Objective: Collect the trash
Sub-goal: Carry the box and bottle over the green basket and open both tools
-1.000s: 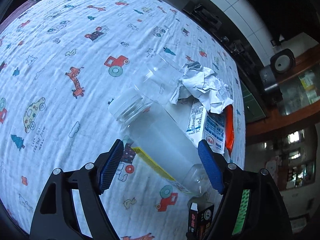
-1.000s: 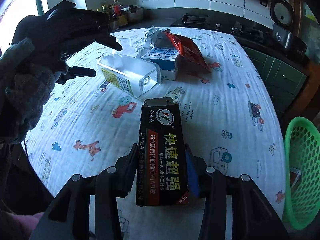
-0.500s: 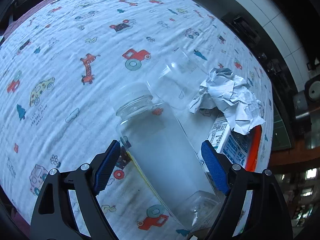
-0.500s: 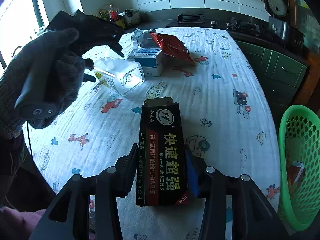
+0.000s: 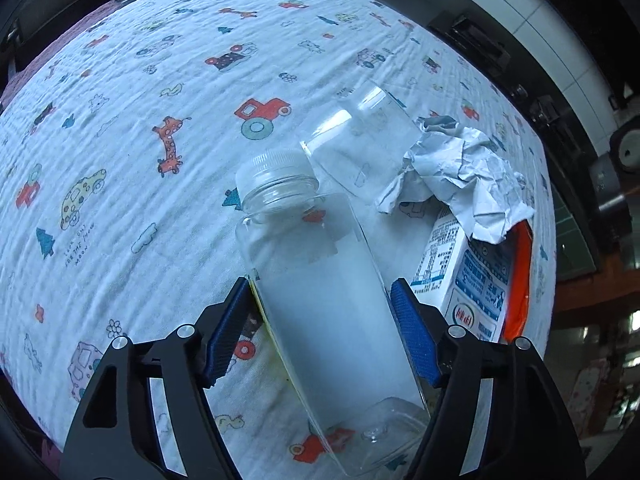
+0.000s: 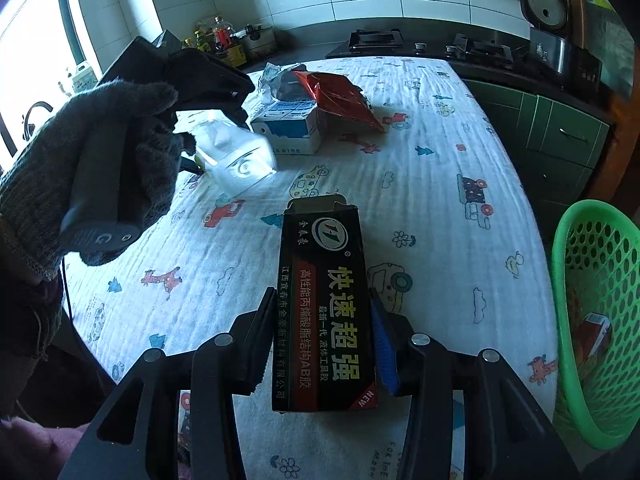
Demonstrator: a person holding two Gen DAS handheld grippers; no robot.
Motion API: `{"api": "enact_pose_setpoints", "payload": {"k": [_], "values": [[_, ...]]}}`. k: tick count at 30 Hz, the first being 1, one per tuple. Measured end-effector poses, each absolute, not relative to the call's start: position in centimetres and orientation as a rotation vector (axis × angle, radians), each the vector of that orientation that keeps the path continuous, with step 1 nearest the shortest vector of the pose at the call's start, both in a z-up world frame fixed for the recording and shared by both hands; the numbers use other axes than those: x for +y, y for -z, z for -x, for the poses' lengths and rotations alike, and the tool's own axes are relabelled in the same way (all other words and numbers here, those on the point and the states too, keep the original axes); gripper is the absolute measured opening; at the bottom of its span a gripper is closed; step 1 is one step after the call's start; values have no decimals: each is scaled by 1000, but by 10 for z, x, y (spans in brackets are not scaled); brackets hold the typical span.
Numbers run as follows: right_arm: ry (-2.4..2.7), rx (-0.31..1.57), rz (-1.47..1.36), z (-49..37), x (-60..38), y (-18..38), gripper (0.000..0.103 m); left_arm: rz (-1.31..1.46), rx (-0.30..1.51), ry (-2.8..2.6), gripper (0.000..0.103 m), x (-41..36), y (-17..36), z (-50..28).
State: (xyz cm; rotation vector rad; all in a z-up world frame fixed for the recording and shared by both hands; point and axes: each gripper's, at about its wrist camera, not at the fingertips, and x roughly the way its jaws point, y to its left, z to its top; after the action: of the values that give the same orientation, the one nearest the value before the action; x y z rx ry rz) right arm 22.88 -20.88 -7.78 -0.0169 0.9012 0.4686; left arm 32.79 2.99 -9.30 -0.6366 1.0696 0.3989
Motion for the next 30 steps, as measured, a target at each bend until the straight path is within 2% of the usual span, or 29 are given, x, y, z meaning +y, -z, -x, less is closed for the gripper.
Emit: {"api": "enact_pose_setpoints", "payload": {"k": [8, 21, 30], "values": [[-454, 895, -43, -219, -213, 68, 43, 501, 1099, -157, 60, 39, 87, -299], [-352, 845, -147, -200, -240, 48, 43, 351, 1096, 132, 59, 47, 66, -239], [-121, 804, -211, -197, -323, 33, 43, 285, 1056, 340, 58, -8, 37, -236]]}}
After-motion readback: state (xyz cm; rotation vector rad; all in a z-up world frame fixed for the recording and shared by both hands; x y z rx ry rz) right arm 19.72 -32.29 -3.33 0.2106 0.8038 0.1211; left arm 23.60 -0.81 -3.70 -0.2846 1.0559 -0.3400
